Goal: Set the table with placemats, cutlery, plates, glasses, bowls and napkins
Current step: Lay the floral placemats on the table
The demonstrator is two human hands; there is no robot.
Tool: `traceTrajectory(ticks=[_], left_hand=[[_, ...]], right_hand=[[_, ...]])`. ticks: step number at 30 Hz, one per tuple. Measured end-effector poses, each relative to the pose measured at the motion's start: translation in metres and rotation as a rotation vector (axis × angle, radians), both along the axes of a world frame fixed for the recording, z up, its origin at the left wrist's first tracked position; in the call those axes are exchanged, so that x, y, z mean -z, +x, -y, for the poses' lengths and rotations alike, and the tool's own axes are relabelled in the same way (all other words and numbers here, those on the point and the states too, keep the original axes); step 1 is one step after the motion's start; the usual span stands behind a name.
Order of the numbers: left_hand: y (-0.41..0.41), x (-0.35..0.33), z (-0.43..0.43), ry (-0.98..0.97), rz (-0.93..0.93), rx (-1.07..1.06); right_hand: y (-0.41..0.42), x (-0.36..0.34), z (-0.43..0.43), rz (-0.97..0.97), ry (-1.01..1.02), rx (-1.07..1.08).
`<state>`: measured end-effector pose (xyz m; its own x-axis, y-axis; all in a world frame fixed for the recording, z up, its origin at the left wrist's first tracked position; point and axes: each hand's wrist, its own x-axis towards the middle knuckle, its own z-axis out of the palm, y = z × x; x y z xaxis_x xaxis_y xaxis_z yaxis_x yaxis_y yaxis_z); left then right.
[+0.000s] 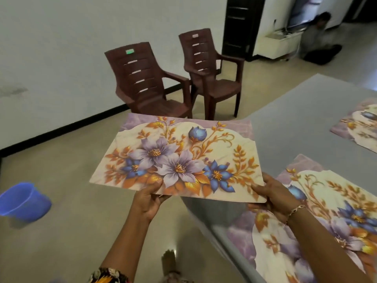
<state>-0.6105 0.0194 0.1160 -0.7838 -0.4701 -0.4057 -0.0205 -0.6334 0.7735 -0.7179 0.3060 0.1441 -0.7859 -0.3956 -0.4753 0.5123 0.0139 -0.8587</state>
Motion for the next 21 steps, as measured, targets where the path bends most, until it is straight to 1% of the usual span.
traceTrajectory(ticks=[5,14,17,21], left_hand=[[-0.07,0.004,0.052,0.01,-0.01,0.136],[-0.188,0.005,0.193,-0.075,0.063,0.444],[-0.216,0.008,0.222,-0.071,0.082,0.487],[-0.253,0.011,0.243,-0.06,0.048,0.558]], right_hand=[[-0.042,0.006,0.044,0.018,-0.029,0.108],[-0.094,0.022,0.171,0.074,-0.009,0.339],[-0.105,0.023,0.198,0.087,-0.045,0.386],[-0.12,0.024,0.216,0.061,-0.056,0.454]])
